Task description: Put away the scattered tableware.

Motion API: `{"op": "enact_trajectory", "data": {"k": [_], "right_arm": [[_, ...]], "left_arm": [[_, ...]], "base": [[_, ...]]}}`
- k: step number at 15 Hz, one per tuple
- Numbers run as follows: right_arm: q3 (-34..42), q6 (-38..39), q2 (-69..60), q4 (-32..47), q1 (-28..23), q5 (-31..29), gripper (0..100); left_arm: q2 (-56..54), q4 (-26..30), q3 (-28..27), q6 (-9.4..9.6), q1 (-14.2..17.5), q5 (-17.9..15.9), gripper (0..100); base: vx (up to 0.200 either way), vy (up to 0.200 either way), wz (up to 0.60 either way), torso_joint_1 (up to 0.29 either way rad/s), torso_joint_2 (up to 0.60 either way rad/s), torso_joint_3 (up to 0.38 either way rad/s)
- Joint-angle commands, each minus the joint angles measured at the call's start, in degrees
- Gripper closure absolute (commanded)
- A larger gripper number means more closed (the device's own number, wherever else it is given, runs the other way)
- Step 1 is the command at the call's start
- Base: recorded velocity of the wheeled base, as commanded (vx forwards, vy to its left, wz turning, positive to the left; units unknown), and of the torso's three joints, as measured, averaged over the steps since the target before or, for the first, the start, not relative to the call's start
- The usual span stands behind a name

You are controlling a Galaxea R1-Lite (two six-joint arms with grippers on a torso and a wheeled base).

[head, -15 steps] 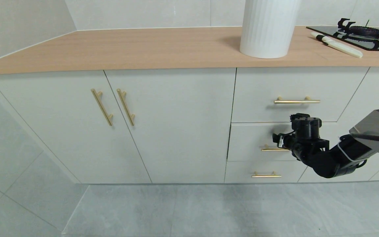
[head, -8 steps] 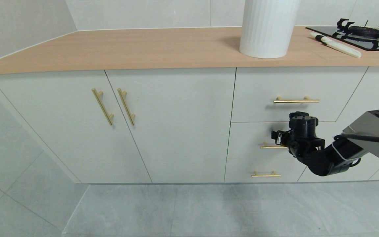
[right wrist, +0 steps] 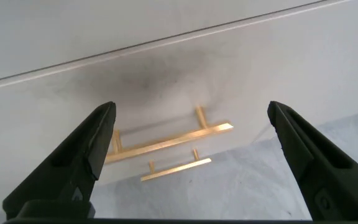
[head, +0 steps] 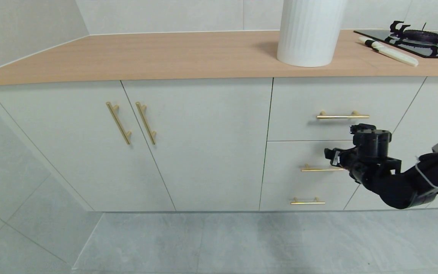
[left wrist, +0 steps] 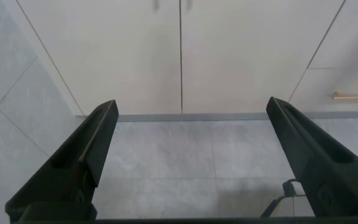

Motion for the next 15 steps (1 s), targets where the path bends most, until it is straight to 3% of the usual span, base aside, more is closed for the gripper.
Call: {"op": "enact_trajectory", "data": {"k": [1, 5, 9, 11, 13, 14, 15], "right_arm": [[10.0, -0.08, -13.08, 0.17, 1.7, 0.14, 0], [23.1, -0.95, -30.92, -0.27, 3.99, -1.61, 0], [31.53, -14.67, -59.05, 1.93, 3.55, -4.34, 0], [31.8, -19.32, -71.44, 9.49, 3.11, -4.51, 0], [29.78, -24.33, -87.08, 26.98, -3.49, -3.99, 0], [28.72, -24.68, -90.34, 31.55, -4.72, -3.9, 0], [25.56, -24.77, -96.66, 41.3, -6.21, -3.9, 0]], "left_arm": [[0.02, -0.01, 0.01, 0.0, 0.01, 0.01, 0], [0.02, -0.01, 0.01, 0.0, 0.01, 0.01, 0], [0.02, -0.01, 0.01, 0.0, 0.01, 0.01, 0], [0.02, -0.01, 0.01, 0.0, 0.01, 0.01, 0], [0.02, -0.01, 0.01, 0.0, 0.01, 0.01, 0], [0.02, -0.01, 0.01, 0.0, 0.01, 0.01, 0], [0.02, -0.01, 0.01, 0.0, 0.01, 0.01, 0]], "base": [[0.0, 0.0, 0.0, 0.0, 0.0, 0.0], [0.0, 0.0, 0.0, 0.0, 0.0, 0.0], [0.0, 0.0, 0.0, 0.0, 0.0, 0.0], [0.0, 0.0, 0.0, 0.0, 0.0, 0.0], [0.0, 0.0, 0.0, 0.0, 0.0, 0.0], [0.0, 0.0, 0.0, 0.0, 0.0, 0.0], [0.0, 0.0, 0.0, 0.0, 0.0, 0.0]]}}
